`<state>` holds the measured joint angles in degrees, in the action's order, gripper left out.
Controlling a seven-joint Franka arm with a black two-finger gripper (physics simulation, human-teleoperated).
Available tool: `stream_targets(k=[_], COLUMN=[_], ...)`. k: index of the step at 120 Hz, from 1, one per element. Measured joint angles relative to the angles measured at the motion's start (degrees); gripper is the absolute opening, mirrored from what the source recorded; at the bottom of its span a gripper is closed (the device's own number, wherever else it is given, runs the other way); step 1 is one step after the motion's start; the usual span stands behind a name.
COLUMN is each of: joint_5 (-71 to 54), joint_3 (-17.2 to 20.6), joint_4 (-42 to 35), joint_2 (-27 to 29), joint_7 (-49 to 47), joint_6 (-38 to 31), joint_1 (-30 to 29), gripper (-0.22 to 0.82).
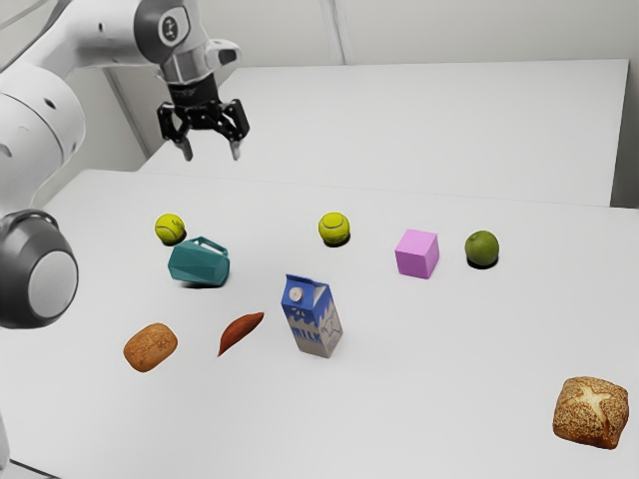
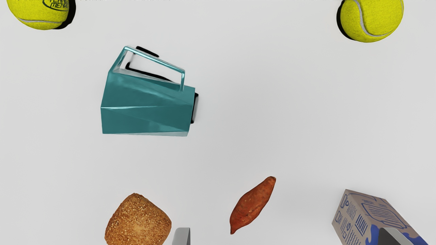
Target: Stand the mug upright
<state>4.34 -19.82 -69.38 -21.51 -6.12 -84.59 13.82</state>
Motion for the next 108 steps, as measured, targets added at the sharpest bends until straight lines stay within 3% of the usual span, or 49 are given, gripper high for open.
stream_targets(k=[40,68,88,108], joint_5=[3.99,6.52,7.37,11.61], joint_3=[-0.45,-1.62,-5.97,-8.75], joint_4=[-1.97,-30.35,-38.09,-41.47], joint_2=[-0.11,16.38,18.73,17.48], joint_7=[-0.71,2.31,7.65,14.03], joint_6=[-0.90,-8.22,-16.01,-22.77], joint_1=[-0.31,-6.93,-6.80,-7.80], gripper=[0.60,0.60,0.60,0.60])
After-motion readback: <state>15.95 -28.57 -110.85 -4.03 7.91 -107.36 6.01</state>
